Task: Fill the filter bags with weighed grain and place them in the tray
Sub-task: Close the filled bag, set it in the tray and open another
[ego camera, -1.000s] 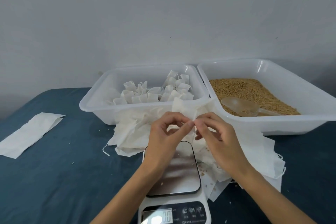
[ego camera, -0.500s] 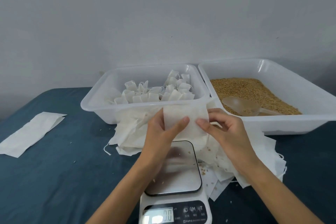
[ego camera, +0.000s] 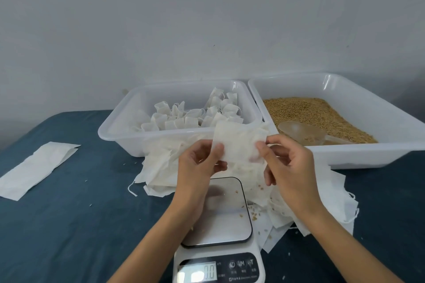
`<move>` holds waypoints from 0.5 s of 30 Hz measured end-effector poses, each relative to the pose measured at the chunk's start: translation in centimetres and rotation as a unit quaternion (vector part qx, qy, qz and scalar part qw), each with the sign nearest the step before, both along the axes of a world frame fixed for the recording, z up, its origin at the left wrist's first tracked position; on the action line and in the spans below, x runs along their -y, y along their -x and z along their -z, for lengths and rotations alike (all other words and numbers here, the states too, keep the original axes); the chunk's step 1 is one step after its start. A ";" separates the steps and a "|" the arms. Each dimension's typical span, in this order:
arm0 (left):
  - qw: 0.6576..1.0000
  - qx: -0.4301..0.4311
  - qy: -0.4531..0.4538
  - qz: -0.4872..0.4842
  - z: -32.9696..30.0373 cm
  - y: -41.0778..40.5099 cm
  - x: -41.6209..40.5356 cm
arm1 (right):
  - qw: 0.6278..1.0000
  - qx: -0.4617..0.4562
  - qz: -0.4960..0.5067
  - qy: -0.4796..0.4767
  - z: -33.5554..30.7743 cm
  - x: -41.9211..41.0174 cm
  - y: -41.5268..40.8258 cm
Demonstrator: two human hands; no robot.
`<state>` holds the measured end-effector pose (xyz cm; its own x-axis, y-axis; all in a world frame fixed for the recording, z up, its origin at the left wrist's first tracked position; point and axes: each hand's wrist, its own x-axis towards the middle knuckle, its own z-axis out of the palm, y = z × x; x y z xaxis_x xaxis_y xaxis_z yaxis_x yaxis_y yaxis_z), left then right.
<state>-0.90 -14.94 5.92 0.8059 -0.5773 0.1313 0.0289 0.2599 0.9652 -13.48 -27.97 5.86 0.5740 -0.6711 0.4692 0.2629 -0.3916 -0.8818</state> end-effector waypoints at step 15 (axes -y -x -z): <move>0.998 0.063 0.001 -0.023 0.0 0.1 -0.2 | 0.999 -0.001 -0.051 0.013 -0.6 -0.3 0.2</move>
